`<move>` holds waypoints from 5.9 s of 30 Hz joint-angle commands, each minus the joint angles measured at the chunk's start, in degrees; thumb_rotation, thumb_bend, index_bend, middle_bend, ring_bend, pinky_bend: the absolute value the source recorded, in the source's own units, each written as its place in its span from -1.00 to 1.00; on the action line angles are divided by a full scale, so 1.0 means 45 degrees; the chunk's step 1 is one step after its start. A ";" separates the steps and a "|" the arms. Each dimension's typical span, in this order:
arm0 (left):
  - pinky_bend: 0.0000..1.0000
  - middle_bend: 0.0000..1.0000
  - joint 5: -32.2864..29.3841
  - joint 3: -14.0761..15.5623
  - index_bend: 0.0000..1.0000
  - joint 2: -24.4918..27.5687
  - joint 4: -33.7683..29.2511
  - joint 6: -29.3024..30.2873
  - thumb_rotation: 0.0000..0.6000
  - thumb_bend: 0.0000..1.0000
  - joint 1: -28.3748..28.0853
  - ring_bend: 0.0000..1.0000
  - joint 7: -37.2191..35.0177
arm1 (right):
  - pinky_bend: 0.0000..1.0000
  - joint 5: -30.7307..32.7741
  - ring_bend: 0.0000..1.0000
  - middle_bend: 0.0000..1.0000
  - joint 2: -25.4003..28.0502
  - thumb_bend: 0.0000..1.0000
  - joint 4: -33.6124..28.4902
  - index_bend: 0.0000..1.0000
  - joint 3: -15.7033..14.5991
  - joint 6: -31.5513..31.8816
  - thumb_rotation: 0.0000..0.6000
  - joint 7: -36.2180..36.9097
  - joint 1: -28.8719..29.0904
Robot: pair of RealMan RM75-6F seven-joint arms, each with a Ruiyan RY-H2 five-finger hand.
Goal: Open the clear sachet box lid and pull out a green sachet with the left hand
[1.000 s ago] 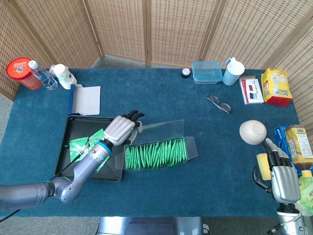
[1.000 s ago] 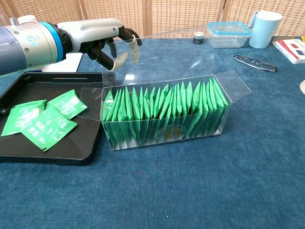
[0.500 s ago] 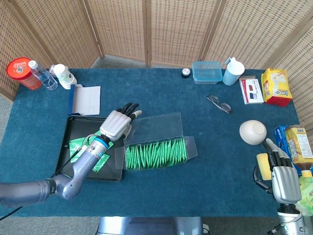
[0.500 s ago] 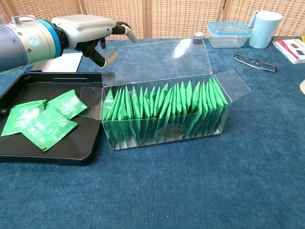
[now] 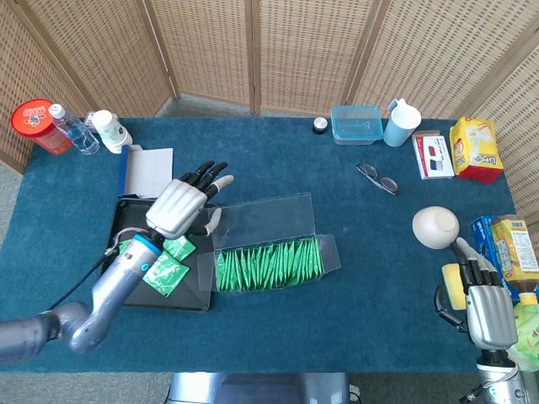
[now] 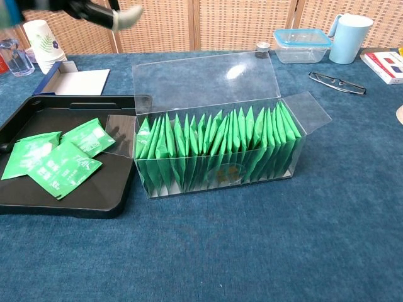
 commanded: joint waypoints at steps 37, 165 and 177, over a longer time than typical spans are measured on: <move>-0.57 -0.95 0.3055 0.1008 -0.36 -0.0691 0.0229 -0.3452 1.00 -0.09 -0.1511 -1.00 0.0733 | -0.67 0.0213 -0.78 -0.83 -0.0153 0.17 0.0361 -1.00 0.0013 -0.0036 -0.18 0.0382 -0.0041; -0.57 -0.73 0.2562 0.2485 -0.02 0.2032 0.1470 -0.0113 1.00 -0.14 0.2968 -0.96 -0.2653 | -0.67 0.0103 -0.78 -0.83 -0.0254 0.17 0.0104 -1.00 0.0295 -0.0741 -0.18 -0.0034 0.0758; -0.57 -0.87 0.2234 0.1913 -0.67 0.2030 0.1169 -0.0206 0.92 -0.21 0.2930 -1.00 -0.2462 | -0.67 0.0221 -0.78 -0.83 -0.0188 0.16 0.0170 -1.00 0.0316 -0.0690 -0.18 0.0043 0.0756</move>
